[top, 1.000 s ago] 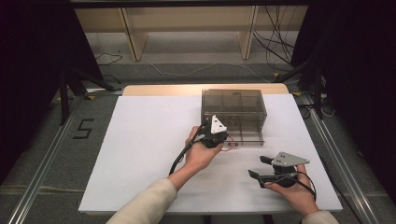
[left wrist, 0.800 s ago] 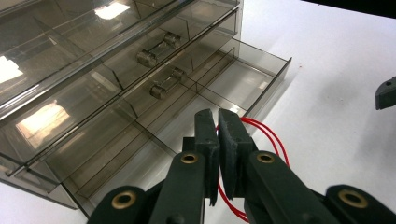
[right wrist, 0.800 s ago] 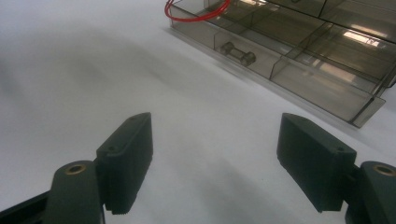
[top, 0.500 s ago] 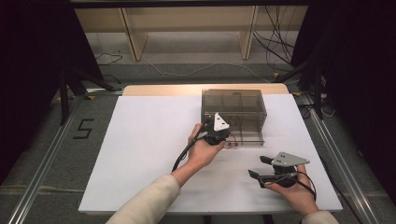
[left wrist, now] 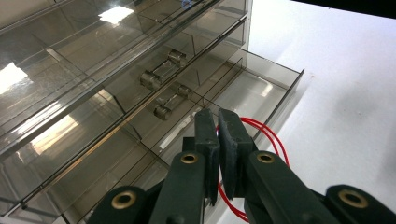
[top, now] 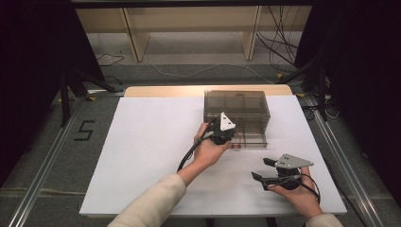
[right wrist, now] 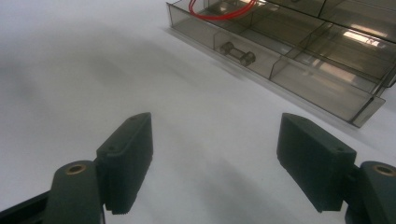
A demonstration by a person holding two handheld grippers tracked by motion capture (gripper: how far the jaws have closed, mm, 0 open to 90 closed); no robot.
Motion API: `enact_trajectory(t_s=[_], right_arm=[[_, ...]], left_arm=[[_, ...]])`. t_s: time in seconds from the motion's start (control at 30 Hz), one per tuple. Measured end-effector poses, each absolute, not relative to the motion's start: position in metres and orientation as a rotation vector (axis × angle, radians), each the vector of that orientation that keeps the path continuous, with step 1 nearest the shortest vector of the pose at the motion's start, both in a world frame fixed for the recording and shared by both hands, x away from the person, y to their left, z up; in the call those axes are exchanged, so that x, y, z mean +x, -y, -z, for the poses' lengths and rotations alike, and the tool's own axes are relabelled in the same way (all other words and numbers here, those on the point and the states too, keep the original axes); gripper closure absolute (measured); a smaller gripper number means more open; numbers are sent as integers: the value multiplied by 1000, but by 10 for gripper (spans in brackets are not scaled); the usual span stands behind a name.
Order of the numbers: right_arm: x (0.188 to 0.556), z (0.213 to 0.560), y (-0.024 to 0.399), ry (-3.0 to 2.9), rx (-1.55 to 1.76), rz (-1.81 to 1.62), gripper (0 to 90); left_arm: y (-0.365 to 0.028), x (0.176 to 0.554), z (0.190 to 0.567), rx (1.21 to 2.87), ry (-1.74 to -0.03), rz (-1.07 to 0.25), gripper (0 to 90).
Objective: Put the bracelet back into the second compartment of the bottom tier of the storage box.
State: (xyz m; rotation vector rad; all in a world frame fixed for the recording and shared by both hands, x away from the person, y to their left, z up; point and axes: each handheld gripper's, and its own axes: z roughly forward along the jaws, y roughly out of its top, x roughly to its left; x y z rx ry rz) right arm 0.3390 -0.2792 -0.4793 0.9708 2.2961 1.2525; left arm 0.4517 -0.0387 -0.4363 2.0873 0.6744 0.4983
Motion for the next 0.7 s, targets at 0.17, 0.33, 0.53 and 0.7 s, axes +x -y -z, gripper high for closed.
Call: enact_trajectory(t_s=[0.17, 0.33, 0.53, 0.7], right_arm=[[339, 479, 280, -2298, 973, -1250, 277], [339, 479, 280, -2297, 971, -1250, 277], [339, 479, 280, -2296, 972, -1251, 277], [339, 479, 280, -2297, 975, -1250, 277]], left_arm=[[40, 454, 436, 2091, -670, -505, 870], [42, 456, 437, 2093, -672, -505, 869], [43, 459, 439, 2094, -668, -511, 870], [45, 463, 438, 2089, -665, -521, 869]])
